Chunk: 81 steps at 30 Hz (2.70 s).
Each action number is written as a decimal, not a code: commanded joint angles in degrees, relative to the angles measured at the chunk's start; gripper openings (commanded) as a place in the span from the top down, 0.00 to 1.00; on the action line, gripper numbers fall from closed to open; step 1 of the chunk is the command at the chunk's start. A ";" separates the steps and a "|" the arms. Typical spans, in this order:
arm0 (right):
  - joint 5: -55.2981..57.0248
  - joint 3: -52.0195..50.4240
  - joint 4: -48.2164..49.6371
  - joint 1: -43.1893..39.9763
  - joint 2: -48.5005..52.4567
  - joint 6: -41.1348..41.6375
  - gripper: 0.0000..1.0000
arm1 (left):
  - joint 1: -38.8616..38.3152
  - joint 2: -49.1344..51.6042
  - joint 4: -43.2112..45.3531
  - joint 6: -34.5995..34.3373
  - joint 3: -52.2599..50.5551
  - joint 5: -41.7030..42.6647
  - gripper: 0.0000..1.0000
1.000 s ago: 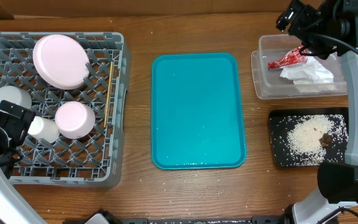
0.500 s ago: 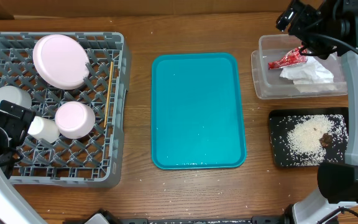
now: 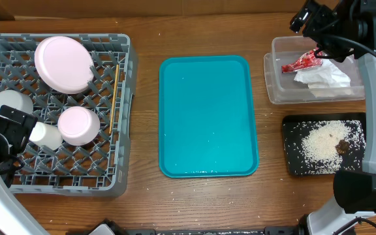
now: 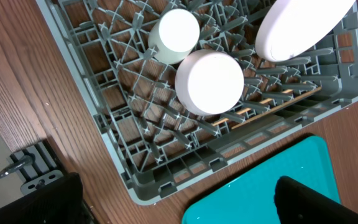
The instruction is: Sort waste into correct bins and load items into the dishwasher
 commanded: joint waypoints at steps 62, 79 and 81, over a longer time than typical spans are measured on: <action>-0.24 -6.71 -0.31 -2.19 -9.31 2.51 0.00 | 0.28 -0.07 0.04 -0.87 0.72 -0.63 0.00; 13.27 -7.06 -20.85 -3.87 -8.98 8.94 0.00 | 0.28 -0.07 0.04 -0.87 0.72 -0.61 0.00; 13.27 -7.17 -23.34 -3.76 -8.98 7.67 0.00 | 0.28 -0.07 0.04 -0.87 0.72 -0.63 0.00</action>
